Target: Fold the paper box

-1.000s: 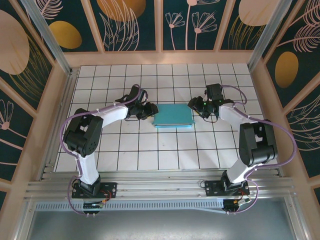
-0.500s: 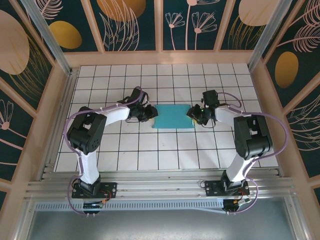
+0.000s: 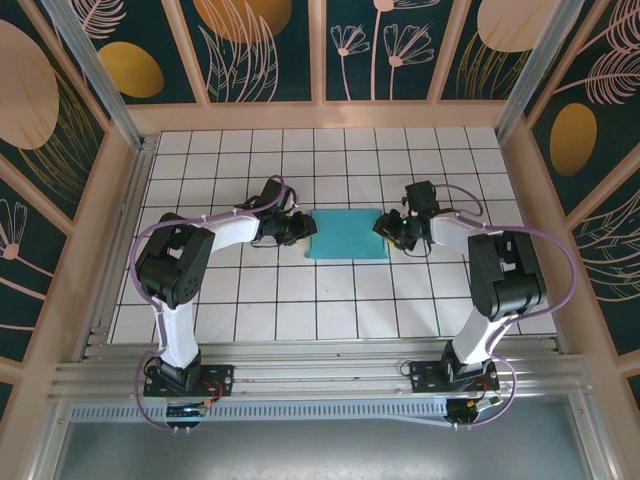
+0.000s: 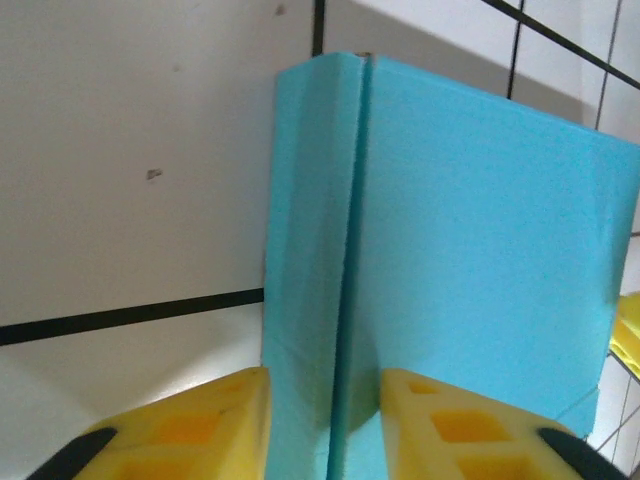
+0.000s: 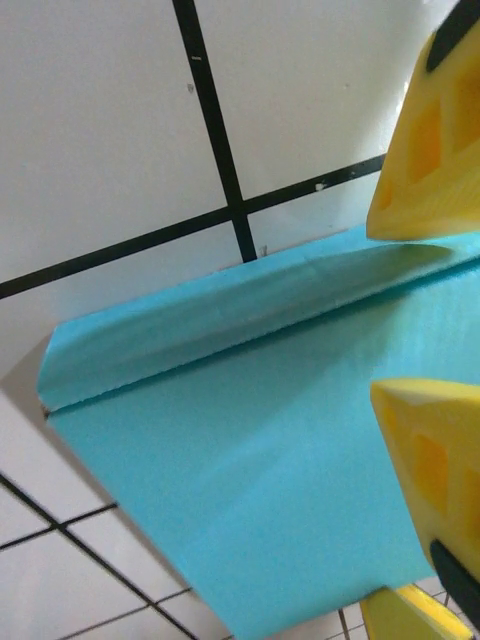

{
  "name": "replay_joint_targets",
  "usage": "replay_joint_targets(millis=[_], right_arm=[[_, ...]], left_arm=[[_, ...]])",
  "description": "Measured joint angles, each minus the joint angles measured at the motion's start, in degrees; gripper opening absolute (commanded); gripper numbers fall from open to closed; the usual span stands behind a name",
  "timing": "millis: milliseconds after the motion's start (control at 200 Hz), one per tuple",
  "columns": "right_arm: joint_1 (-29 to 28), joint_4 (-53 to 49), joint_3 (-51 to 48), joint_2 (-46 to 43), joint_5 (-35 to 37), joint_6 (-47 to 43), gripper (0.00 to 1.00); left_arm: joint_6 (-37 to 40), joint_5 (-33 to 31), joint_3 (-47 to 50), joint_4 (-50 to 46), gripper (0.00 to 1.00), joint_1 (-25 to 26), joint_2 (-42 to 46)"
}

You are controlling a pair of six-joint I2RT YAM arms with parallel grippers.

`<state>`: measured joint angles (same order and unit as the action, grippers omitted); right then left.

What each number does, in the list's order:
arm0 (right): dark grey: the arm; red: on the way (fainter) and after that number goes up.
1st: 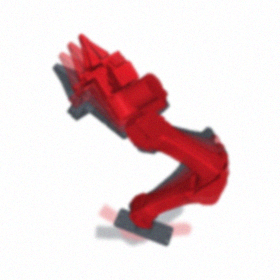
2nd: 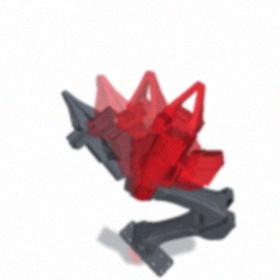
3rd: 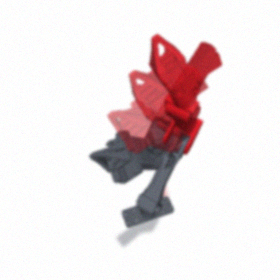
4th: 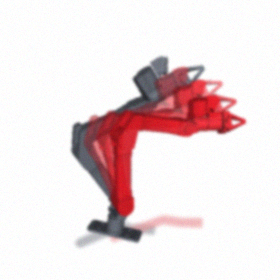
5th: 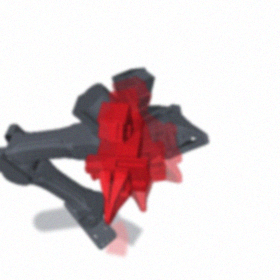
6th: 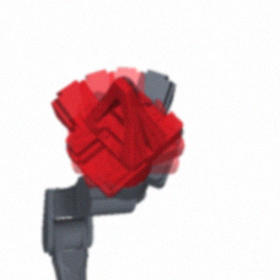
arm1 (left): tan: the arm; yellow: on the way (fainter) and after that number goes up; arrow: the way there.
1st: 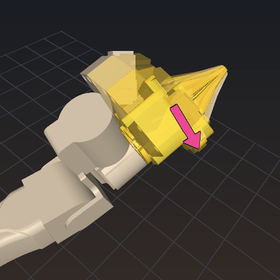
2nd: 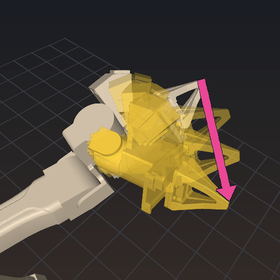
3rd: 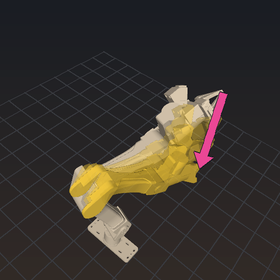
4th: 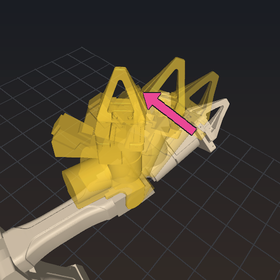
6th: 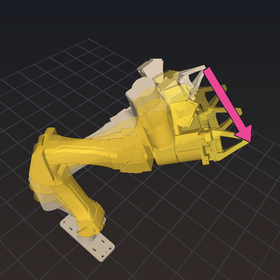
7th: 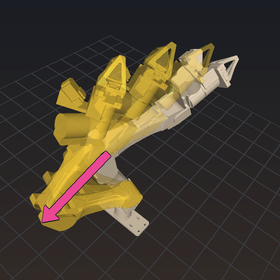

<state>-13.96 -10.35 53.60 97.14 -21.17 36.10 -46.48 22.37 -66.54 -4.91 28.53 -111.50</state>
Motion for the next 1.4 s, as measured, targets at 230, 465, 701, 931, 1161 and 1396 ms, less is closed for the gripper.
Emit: replay_joint_targets(millis=[230, 465, 701, 931, 1161, 1396], right_arm=[[0.0, 0.7, 0.4, -4.9, 1.6, -0.2, 0.5], [-0.1, 3.6, -2.0, -1.7, 0.3, -0.2, 0.46], [-0.1, 6.1, -3.9, 1.0, -1.2, -0.2, 0.36], [-0.1, 7.5, -4.0, 1.3, -1.4, -0.2, 0.29], [0.8, 13.6, -6.1, 2.3, -3.8, -0.2, 0.26], [4.5, 22.7, -9.7, 4.3, -12.7, -1.2, 0.26]], left_arm=[[0.2, -1.4, 0.0, -1.3, 0.39, 0.2, 0.7], [0.1, -0.5, 1.8, 0.2, 0.28, 0.3, 0.7], [0.0, 1.1, 3.4, 4.2, 0.23, 0.3, 0.7], [0.0, 0.8, 3.6, 4.2, 0.44, 0.2, 0.7], [0.0, -5.6, 4.6, 0.8, 0.61, 0.5, 8.3], [-0.5, -8.6, 7.0, 5.0, 0.64, -1.3, 17.1]])
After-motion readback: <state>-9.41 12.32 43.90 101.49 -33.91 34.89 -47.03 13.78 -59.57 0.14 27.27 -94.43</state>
